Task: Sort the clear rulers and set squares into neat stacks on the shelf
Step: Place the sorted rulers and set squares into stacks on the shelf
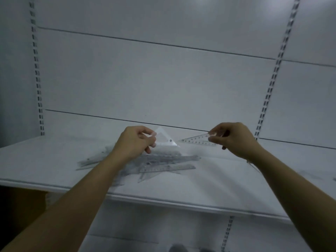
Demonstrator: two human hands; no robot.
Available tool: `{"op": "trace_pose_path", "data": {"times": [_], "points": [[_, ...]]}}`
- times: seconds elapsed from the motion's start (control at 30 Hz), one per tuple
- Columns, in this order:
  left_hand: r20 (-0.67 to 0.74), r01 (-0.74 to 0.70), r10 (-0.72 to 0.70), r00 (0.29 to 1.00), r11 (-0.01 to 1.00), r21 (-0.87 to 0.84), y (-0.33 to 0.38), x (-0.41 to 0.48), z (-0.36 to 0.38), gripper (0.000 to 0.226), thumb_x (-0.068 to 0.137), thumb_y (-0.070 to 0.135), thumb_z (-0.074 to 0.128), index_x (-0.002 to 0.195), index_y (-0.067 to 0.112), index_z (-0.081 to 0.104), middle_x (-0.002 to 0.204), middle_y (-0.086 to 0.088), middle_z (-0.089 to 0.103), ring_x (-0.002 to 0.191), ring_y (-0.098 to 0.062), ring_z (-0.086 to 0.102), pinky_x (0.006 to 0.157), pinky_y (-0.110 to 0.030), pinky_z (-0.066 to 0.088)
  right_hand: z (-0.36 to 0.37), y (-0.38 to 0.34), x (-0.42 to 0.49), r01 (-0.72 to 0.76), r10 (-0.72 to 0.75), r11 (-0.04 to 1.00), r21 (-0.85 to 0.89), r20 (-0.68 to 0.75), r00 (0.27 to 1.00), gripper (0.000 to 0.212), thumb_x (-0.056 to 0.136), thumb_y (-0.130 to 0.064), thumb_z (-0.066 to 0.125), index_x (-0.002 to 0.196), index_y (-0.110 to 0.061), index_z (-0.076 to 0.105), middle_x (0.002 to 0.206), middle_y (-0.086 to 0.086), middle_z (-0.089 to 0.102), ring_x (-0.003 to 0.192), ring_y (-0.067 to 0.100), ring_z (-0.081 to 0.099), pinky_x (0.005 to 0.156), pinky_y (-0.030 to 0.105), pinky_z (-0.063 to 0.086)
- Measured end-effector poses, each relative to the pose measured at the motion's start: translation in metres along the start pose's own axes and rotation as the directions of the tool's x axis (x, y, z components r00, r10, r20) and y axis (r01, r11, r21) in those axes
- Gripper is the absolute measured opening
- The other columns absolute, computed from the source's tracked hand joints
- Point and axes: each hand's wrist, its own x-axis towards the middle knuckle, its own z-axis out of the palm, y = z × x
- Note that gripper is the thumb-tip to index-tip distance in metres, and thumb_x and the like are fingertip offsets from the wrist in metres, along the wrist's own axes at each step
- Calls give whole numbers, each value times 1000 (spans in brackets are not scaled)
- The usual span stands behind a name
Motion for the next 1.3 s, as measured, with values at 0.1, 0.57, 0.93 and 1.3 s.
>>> {"op": "trace_pose_path", "data": {"times": [0.1,0.57,0.93,1.3], "points": [[52,-37,38,998,999,-14,24,-6,41,6,87,18,67,91,13,68,72,-4,74,53,-13,62,47,-21,43,-39,31,-25,-86,88,996,35,-59,994,18,78,-13,77,85,-27,69,80,-5,69,58,12,65,58,26,52],[291,-64,54,955,998,23,123,-72,245,10,86,16,67,82,8,63,72,0,75,64,-15,72,64,-31,49,-203,166,-152,-237,236,971,24,-222,946,3,97,-22,54,95,-21,57,94,-1,66,77,13,69,63,42,60],[353,-23,7,936,999,41,153,-81,354,8,82,16,70,85,9,66,76,2,75,78,-17,66,62,-26,45,-273,243,-202,-466,450,885,-21,-226,864,11,85,-7,67,91,-16,69,89,0,69,70,15,65,50,23,51],[446,23,-100,889,984,176,107,0,396,16,77,5,76,87,-4,68,80,-19,71,67,-22,68,68,-34,58,-236,293,-136,-444,444,896,-7,-34,896,30,98,-8,48,120,-20,66,87,1,65,68,14,59,61,24,52]]}}
